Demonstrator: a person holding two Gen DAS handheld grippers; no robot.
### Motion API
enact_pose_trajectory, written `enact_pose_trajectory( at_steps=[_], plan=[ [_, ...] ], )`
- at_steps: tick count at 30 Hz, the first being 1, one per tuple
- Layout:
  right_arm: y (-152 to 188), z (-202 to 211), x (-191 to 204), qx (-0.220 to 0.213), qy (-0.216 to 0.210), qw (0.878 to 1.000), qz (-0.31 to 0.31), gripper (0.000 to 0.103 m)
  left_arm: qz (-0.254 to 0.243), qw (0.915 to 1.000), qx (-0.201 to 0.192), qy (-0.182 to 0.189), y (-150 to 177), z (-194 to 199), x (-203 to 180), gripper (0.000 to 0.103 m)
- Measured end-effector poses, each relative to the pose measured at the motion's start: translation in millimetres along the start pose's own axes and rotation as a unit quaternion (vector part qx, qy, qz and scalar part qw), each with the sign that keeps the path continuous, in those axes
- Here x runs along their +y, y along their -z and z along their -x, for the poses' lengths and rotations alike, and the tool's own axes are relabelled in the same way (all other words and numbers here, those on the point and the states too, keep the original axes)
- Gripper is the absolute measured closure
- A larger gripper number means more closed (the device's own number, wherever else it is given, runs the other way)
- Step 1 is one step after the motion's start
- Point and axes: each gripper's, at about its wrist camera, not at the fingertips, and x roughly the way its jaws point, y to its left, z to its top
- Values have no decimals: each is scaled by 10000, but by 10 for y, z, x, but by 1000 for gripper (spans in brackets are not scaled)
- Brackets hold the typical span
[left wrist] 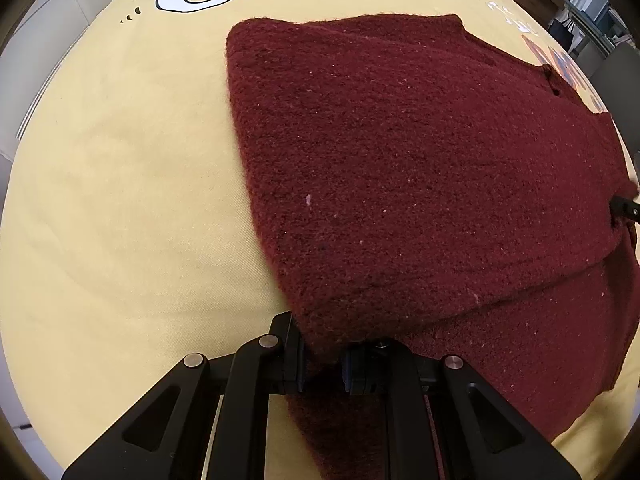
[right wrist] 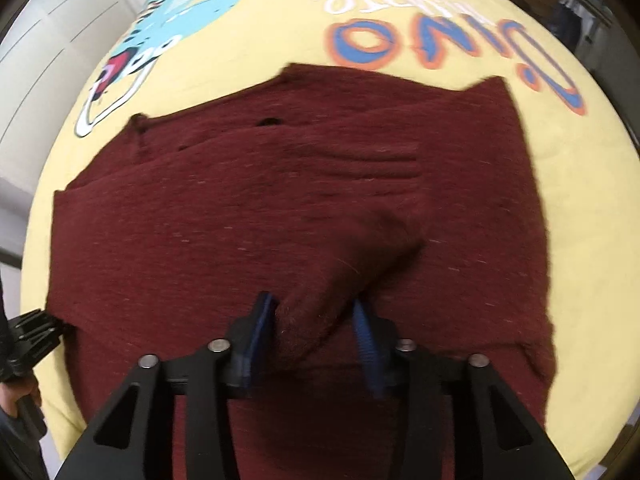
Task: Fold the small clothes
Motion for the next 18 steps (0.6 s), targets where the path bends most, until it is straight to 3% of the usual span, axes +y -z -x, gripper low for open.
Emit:
enact_pose_trajectory(
  at_steps=[6, 11, 14, 18],
  plan=[
    [68, 262, -333, -54, 164, 9995, -252, 49, -61, 10000, -36, -57, 34, 55, -55, 92],
    [-96, 441, -545, -258, 161, 9982, -512, 47, -79, 9999, -29, -102, 76, 27, -105, 92],
    [-248, 313, -521, -114, 160, 9986, -493, 46, -83, 9999, -30, -122, 94, 5, -129, 92],
    [-344, -101, -376, 389, 277, 9984, -301, 46, -69, 9999, -23, -128, 103, 2, -162, 92]
  ],
)
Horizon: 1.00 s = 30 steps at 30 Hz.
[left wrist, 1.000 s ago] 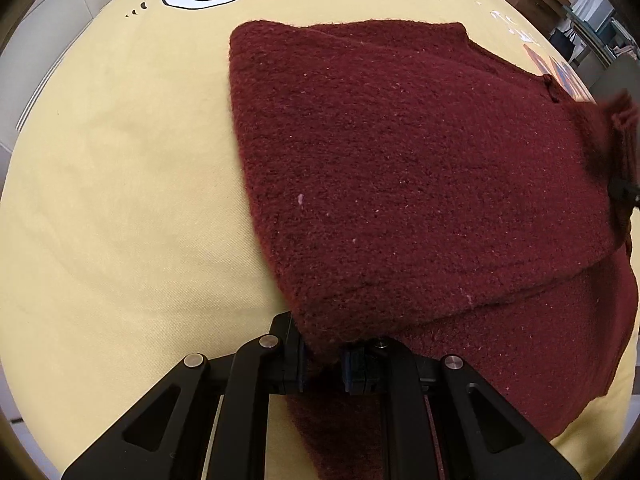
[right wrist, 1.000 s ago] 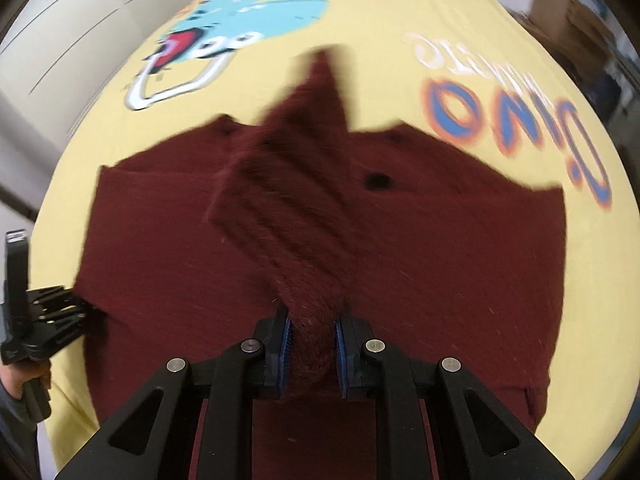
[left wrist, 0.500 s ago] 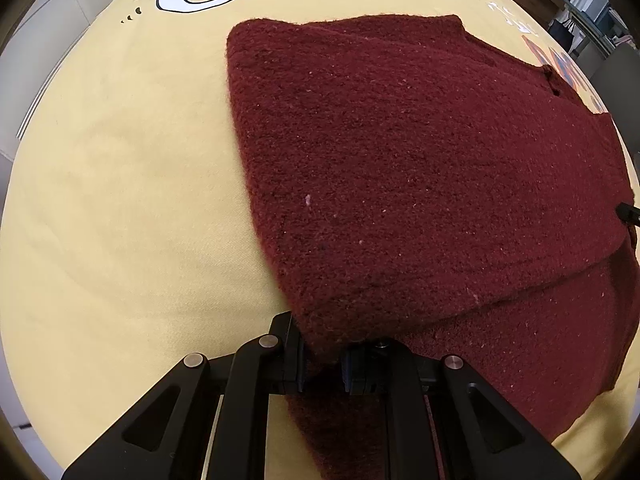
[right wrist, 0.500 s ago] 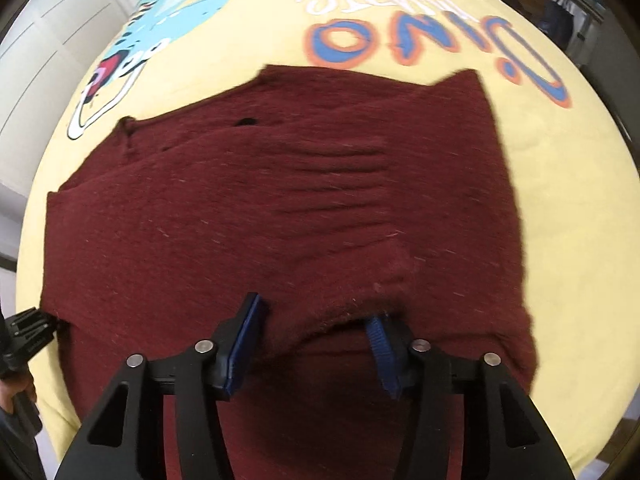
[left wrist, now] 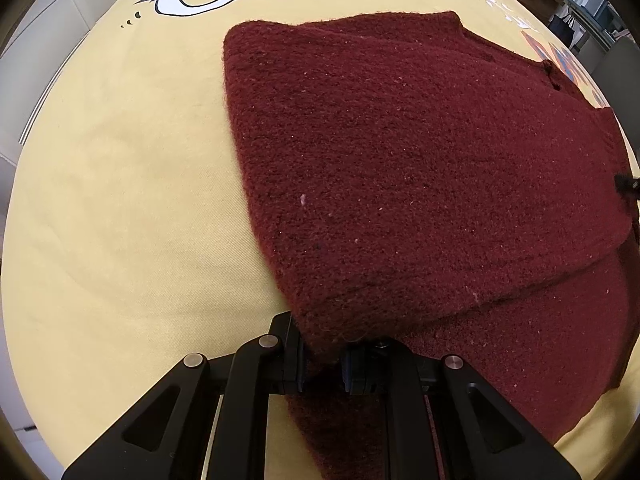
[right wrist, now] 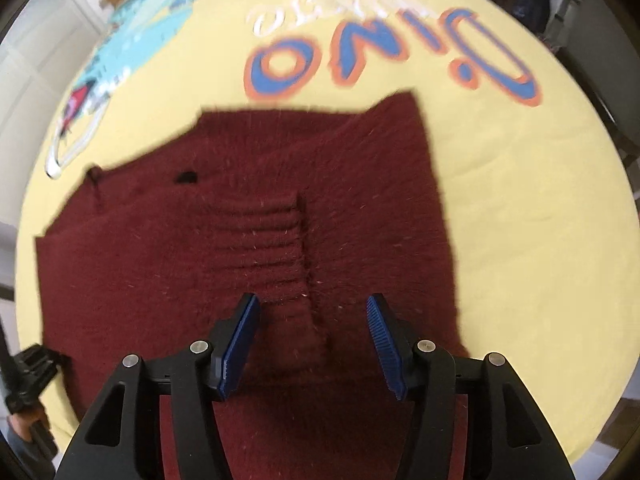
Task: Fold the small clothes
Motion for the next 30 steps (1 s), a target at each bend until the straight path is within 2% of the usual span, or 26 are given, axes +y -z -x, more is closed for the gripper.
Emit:
enact_pose_trajectory(
  at_steps=[2, 4, 5, 7, 8, 13, 17, 19, 22, 24, 25, 27, 28, 29, 30],
  plan=[
    [40, -87, 94, 67, 115, 9998, 150, 44, -5, 10000, -3, -11, -4, -5, -6, 92],
    [111, -85, 234, 26, 396, 9980, 486, 49, -12, 10000, -1, -36, -4, -11, -23, 92],
    [134, -79, 288, 33, 416, 9972, 625, 63, -21, 10000, -3, -67, -5, -7, -36, 92],
    [174, -43, 386, 12, 459, 9951, 871, 76, -57, 9999, -18, -132, 4, 3, -71, 92],
    [185, -15, 409, -36, 334, 9950, 939, 90, -80, 9998, -29, -169, 7, 14, -87, 92],
    [155, 200, 232, -608, 291, 9957, 636, 90, -262, 9993, 7, -252, 18, 53, -186, 92],
    [151, 118, 147, -587, 612, 9934, 767, 90, -320, 9989, 61, -341, 9, -7, -241, 92],
    [168, -12, 131, -478, 559, 9945, 750, 90, -274, 9990, 68, -343, 0, -19, -241, 91],
    [194, -48, 133, -587, 486, 9947, 693, 84, -231, 9991, 42, -347, -3, -11, -254, 90],
    [228, -18, 103, -649, 536, 9942, 663, 65, -180, 9991, 84, -365, -8, -9, -246, 86],
    [241, -3, 88, -667, 566, 9938, 688, 61, -121, 9992, 116, -376, -18, -1, -230, 82],
    [273, 63, 59, -673, 536, 9939, 689, 42, 26, 9987, 206, -457, -42, 39, -207, 70],
    [282, 93, 41, -683, 511, 9941, 671, 38, 65, 9984, 202, -514, -42, 74, -193, 57],
    [320, 149, -9, -722, 479, 9941, 652, 29, 97, 9985, 166, -512, -37, 116, -179, 39],
    [373, 226, -48, -790, 460, 9938, 640, 23, 161, 9988, 121, -448, -19, 182, -161, 30]
  ],
)
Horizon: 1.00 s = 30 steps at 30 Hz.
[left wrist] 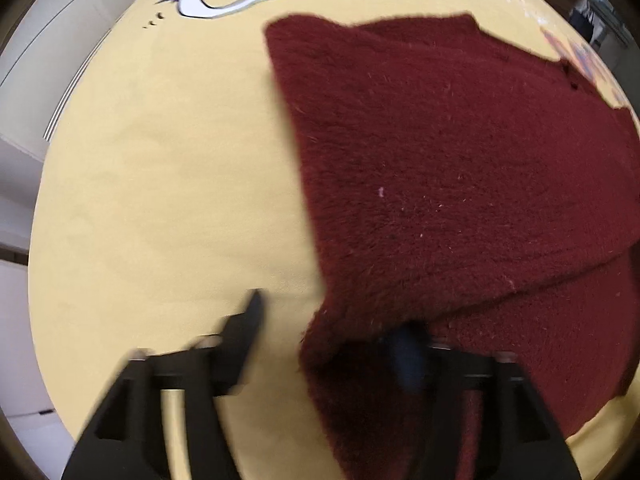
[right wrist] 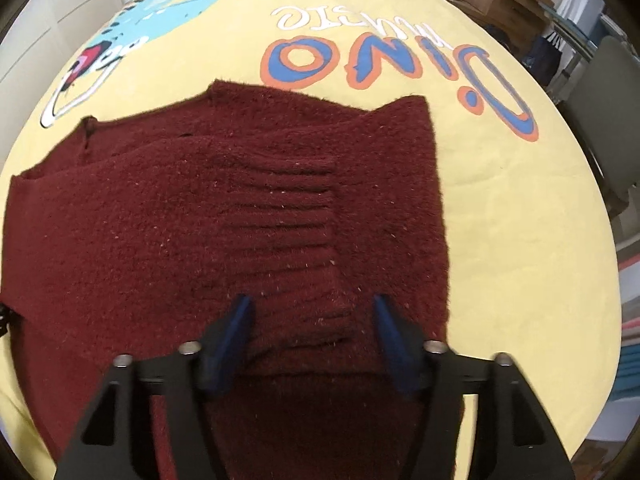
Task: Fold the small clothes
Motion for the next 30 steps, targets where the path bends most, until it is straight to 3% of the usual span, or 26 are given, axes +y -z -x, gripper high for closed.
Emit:
enact_pose_trajectory(
  at_steps=[1, 4, 6, 8, 14, 19, 23, 26, 30],
  plan=[
    [25, 66, -10, -86, -10, 10000, -3, 22, 80, 9999, -7, 64, 25, 60, 23, 18],
    [79, 268, 56, -249, -8, 9996, 96, 17, 243, 9996, -65, 143, 123, 227, 55, 10],
    [156, 397, 151, -390, -52, 9990, 224, 6, 204, 9995, -142, 183, 199, 342, 9, 1],
    [230, 480, 295, -523, -114, 9980, 333, 0, 117, 9993, -299, 200, 238, 459, -95, 1],
    [403, 551, 746, -918, -202, 9933, 674, 0, 55, 9935, -1010, 526, 40, 694, -562, 1],
    [440, 429, 1009, -1004, -124, 9909, 891, 0, -99, 9878, -1367, 745, -200, 514, -1016, 1],
    [419, 222, 1084, -964, -39, 9906, 967, 0, -210, 9902, -1228, 636, -256, 122, -1174, 1],
    [406, 4, 1081, -805, 18, 9916, 1011, 0, -207, 9934, -988, 546, -226, -146, -1082, 1],
    [428, -163, 918, -707, -141, 9933, 905, 0, -385, 9919, -1129, 429, -146, -169, -1012, 1]
  ],
)
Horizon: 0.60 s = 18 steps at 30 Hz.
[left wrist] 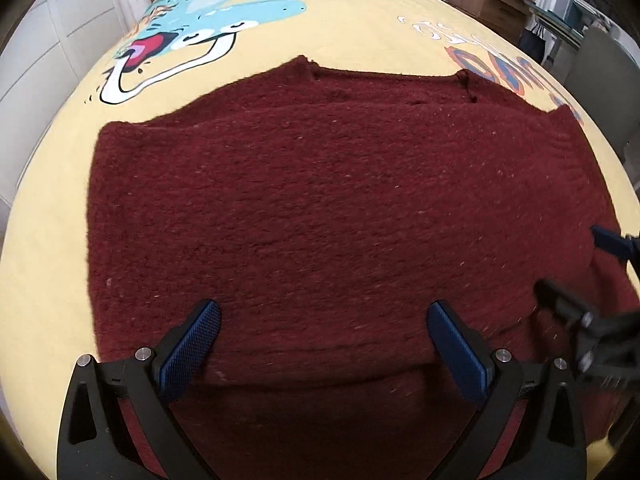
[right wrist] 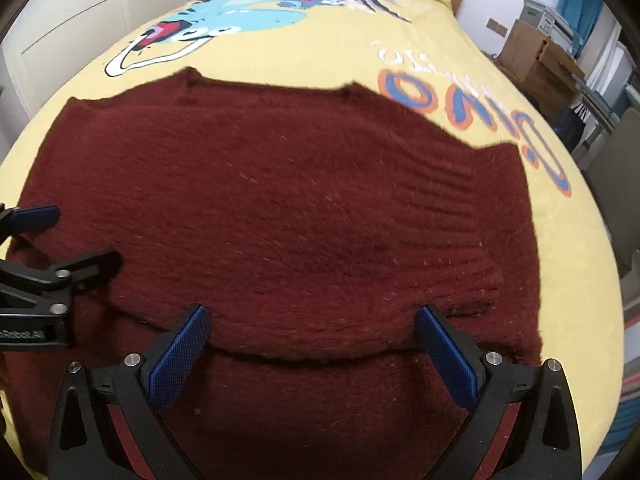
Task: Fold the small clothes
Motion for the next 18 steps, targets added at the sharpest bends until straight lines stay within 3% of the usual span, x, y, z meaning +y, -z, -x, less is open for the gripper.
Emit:
enact_pose_trajectory(
  at_steps=[5, 18],
  plan=[
    [47, -34, -183, -30, -232, 9996, -159, 0, 117, 9999, -9, 102, 58, -36, 182, 1],
    [135, 104, -395, 56, 17, 9990, -438, 0, 162, 9992, 10, 359, 80, 183, 185, 1]
  ],
)
